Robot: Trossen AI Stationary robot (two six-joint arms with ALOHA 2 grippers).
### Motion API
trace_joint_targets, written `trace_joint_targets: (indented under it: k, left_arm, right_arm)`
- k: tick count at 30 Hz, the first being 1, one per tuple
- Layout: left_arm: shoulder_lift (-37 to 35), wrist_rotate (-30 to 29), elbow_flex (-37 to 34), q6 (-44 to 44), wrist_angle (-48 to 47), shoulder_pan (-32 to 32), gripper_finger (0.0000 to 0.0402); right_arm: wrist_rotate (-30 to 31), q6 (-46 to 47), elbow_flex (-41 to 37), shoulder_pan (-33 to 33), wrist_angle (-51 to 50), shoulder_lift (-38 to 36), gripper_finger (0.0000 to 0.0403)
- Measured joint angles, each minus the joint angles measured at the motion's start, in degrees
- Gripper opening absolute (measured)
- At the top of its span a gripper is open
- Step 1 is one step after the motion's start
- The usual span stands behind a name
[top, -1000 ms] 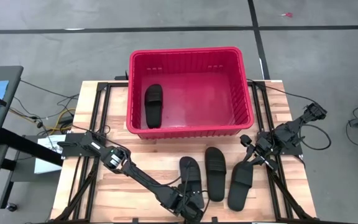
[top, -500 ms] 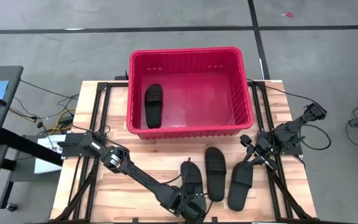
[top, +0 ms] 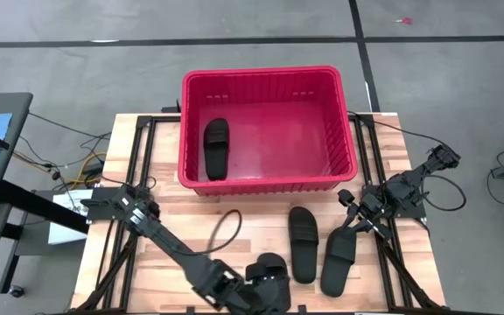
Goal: Pick and place slides into bin
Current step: Put the black slide into the red container
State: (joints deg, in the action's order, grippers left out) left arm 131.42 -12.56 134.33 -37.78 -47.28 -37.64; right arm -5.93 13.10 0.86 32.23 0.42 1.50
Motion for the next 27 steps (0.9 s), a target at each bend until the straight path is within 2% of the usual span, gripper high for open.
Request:
trace_joint_targets:
  k: [6,15,21,27]
  left_arm:
    - [-4.04,-3.32,0.02,1.76,3.48,-2.66,0.0000]
    - [-7.99,-3.46,0.04,10.35,11.28,-5.49,0.0000]
    - [-12.25,-8.17,0.02,18.66,9.28,-7.30,0.0000]
    - [-19.63,-16.48,0.08,26.38,0.64,-9.43,0.0000]
  right_arm:
    - [0.00,0.00,0.00,0.00,0.00,-0.01,0.0063]
    - [0.00,0.02,0.00,0.00,0.00,-0.02,0.0063]
    - [0.00,0.00,0.00,0.00,-0.01,-0.01,0.0063]
    - [0.00,0.02,0.00,0.00,0.00,0.00,0.0063]
